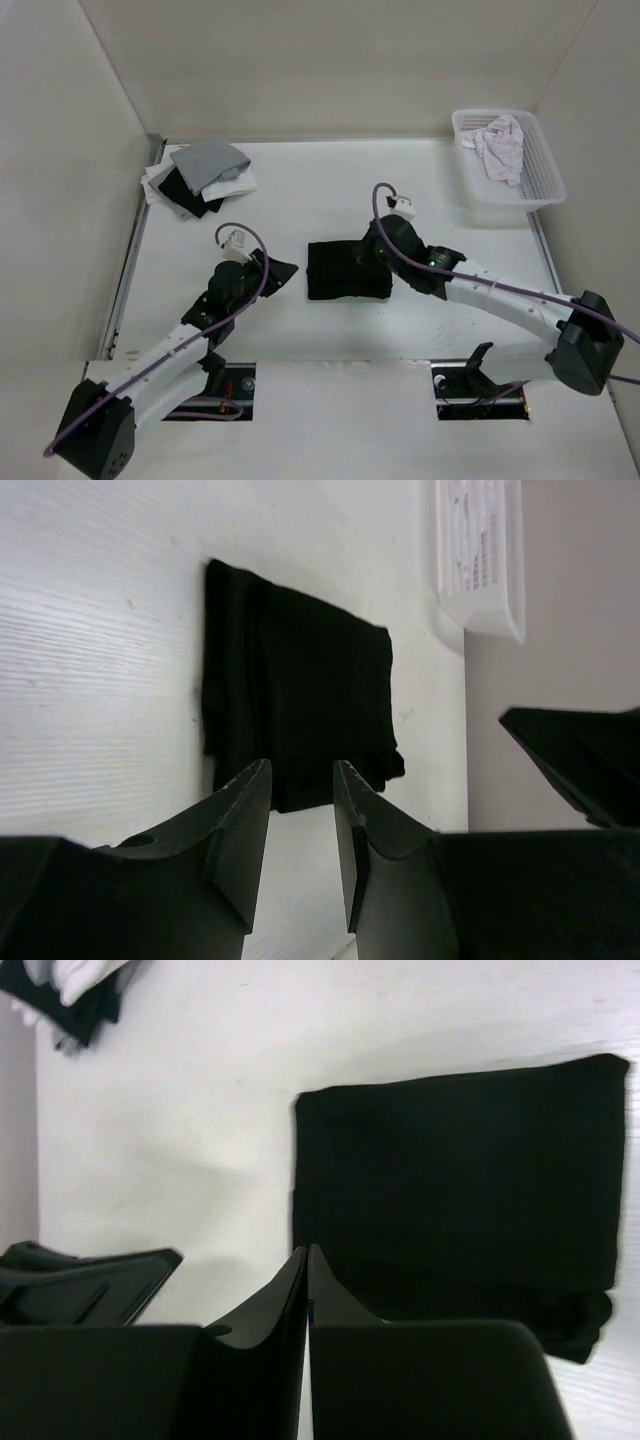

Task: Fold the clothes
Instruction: Fold the tank top

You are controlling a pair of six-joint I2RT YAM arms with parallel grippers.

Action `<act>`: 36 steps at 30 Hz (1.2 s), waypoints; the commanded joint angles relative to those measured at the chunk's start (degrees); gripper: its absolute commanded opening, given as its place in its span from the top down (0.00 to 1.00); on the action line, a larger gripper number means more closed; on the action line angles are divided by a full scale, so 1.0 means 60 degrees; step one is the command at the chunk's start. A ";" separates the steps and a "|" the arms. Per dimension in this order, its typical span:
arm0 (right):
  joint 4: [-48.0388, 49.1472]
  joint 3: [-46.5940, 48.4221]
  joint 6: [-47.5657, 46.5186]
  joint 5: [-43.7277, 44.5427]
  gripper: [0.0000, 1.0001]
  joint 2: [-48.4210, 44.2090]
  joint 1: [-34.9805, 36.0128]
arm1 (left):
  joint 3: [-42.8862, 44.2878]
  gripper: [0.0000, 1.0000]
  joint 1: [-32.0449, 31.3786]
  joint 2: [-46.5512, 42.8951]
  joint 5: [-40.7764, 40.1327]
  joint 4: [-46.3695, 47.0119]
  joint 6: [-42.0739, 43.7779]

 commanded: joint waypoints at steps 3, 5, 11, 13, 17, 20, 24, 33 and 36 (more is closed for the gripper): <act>0.3037 -0.2486 -0.0295 -0.1436 0.96 -0.0459 -0.0612 | 0.1156 0.71 -0.1965 0.1639 -0.1248 0.1817 0.0499; 0.4077 -0.3190 -0.0119 -0.1892 0.96 -0.0401 -0.0686 | 0.1435 0.71 -0.2639 0.2444 -0.1439 0.2197 0.0470; 0.6350 -0.4832 0.0467 -0.2171 0.96 -0.0064 -0.0716 | 0.1890 0.74 -0.4063 0.5025 -0.1543 0.3517 0.0236; 0.6776 -0.5228 0.0657 -0.2245 0.96 0.0097 -0.0803 | 0.1774 0.76 -0.4167 0.5538 -0.1616 0.3679 0.0162; 0.7055 -0.5668 0.0907 -0.2274 0.96 0.0419 -0.0818 | 0.1058 0.76 -0.3743 0.5673 -0.2158 0.3621 0.0118; 0.7085 -0.5830 0.0965 -0.2274 0.95 0.0464 -0.0804 | 0.0647 0.76 -0.3377 0.5468 -0.2100 0.3533 0.0118; 0.6778 -0.5889 0.1010 -0.2449 0.88 -0.0091 -0.0818 | 0.0295 0.75 -0.3156 0.4650 -0.1807 0.3168 0.0162; 0.3879 -0.4426 -0.0394 -0.2802 0.61 -0.3825 -0.1197 | 0.1522 0.70 -0.2718 0.1673 -0.3077 -0.1030 0.1287; 0.3716 -0.4059 -0.0923 -0.2699 0.59 -0.4136 -0.2337 | 0.2065 0.67 -0.1943 0.1717 -0.3827 -0.2119 0.1962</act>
